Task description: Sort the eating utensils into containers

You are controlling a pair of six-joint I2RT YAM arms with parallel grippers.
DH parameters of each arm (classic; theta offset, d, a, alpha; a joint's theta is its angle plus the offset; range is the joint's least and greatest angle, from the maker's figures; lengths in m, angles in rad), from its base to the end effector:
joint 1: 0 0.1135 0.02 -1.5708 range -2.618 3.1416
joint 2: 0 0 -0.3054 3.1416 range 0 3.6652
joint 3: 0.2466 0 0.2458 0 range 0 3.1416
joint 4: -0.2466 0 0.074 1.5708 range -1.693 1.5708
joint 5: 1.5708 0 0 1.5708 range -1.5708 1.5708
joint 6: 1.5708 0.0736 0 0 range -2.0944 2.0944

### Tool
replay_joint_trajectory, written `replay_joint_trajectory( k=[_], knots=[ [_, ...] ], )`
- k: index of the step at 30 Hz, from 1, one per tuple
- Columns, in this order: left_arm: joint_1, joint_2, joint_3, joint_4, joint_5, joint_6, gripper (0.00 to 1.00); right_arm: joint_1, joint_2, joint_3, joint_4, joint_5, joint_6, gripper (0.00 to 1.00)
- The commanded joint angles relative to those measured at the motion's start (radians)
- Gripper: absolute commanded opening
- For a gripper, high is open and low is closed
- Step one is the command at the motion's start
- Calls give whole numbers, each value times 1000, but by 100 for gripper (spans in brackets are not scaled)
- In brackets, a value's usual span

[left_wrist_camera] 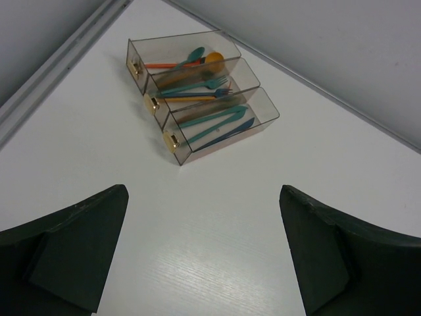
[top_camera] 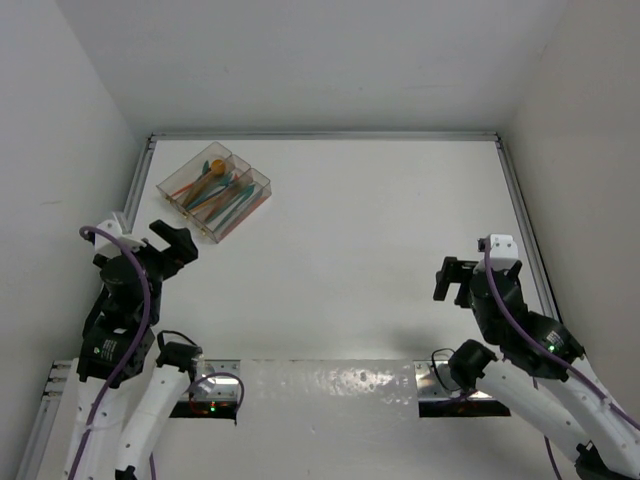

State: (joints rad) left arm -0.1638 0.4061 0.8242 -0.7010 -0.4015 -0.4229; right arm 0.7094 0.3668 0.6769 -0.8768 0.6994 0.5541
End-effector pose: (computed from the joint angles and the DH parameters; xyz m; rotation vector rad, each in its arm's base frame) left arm 0.0728 0.0171 0.3462 -0.5080 1.7590 -0.0403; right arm 0.0715 -0.0011 0.2829 0.2387 1.9803 0.0585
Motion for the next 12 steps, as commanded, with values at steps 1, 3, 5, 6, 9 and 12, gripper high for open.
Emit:
replay_joint_trajectory(
  k=[1, 3, 5, 6, 9, 12],
  knots=[
    [-5, -1, -2, 20, -10, -30, 98, -1, -3, -2, 10, 15, 7, 99],
    [-5, 2, -2, 15, -11, -36, 98, 1, -3, -2, 16, 14, -2, 99],
    [-5, 5, 4, 6, -11, -46, 99, 1, -2, 1, 21, 12, -11, 99],
    [-5, 7, 6, 3, -16, -51, 99, 1, -2, 6, 22, 11, -13, 99],
    [-5, -4, 7, -6, -25, -65, 100, 1, -2, 18, 22, -1, -23, 99],
    [-5, -7, 12, -20, -37, -82, 100, 1, 0, 27, 21, -9, -28, 99]
  ],
)
